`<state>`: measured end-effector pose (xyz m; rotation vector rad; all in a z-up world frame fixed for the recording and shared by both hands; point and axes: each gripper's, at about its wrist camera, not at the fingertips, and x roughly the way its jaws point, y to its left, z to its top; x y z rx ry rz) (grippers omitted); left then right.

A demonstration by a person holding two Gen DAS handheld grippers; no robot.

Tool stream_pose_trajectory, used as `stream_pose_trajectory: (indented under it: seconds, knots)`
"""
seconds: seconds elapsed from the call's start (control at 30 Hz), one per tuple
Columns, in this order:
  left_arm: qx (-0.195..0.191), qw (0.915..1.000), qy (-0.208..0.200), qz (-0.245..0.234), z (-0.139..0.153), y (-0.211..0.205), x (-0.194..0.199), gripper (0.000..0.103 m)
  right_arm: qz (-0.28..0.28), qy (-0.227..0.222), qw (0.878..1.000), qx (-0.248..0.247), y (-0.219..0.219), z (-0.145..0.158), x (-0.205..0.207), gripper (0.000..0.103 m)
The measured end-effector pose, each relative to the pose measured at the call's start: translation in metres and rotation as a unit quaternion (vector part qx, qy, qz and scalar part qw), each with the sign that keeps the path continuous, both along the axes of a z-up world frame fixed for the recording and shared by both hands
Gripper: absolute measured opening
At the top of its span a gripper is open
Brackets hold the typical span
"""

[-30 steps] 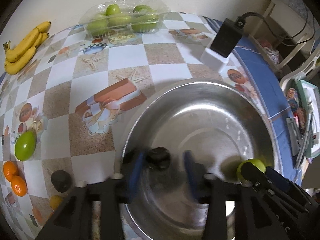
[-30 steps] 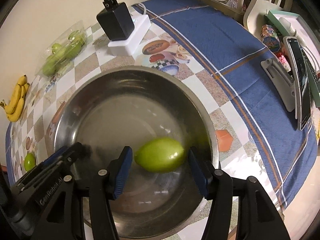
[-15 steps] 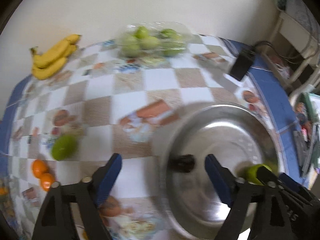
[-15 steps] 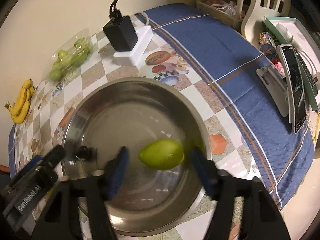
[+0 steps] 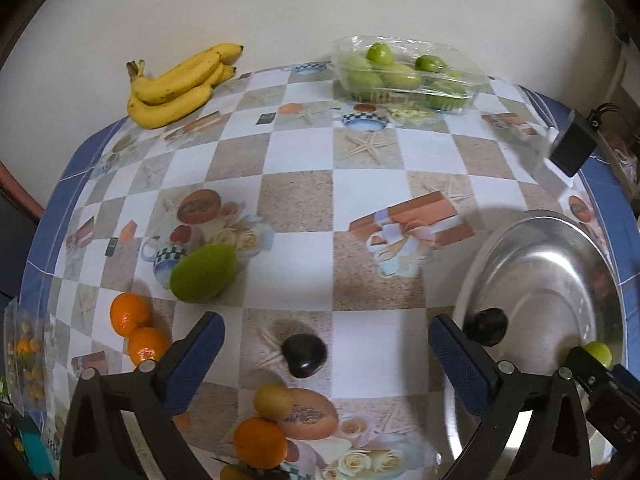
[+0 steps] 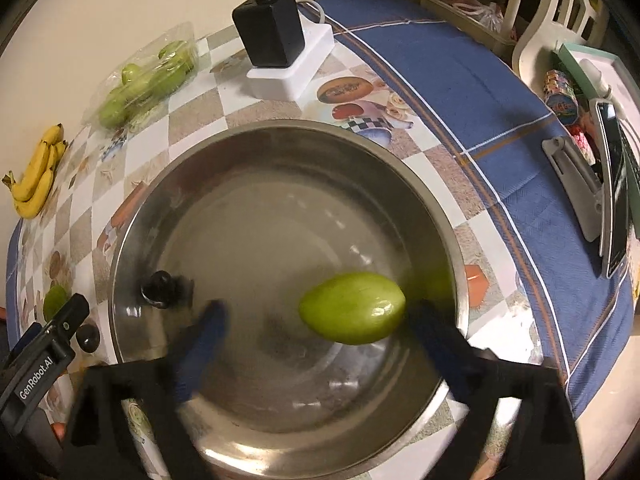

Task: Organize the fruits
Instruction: 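Lower the green fruit into the tray and open the right gripper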

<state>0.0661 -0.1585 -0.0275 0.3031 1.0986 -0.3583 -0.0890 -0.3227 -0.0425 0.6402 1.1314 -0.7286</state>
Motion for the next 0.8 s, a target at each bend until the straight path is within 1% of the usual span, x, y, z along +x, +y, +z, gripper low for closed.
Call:
stream_pose_trajectory:
  seconds: [0.23,0.43,0.6,0.8]
  knots:
    - [0.003,0.9999,-0.009,0.005,-0.003,0.011,0.002,0.103,0.007,-0.006,1.000,-0.014,0.000,0.006,0.001,0.103]
    - [0.000,0.9995,-0.029,0.009,0.002,0.028,0.003,0.103,0.026,-0.010,1.000,-0.012,0.004,0.006,0.004,0.103]
    - [0.010,0.9983,-0.054,0.016,0.006,0.045,0.008,0.103,0.036,-0.010,0.999,-0.010,0.009,0.006,0.007,0.103]
    - [0.002,0.9981,-0.044,0.043,0.004,0.076,0.016,0.103,0.048,-0.006,0.999,-0.011,0.020,0.004,0.015,0.103]
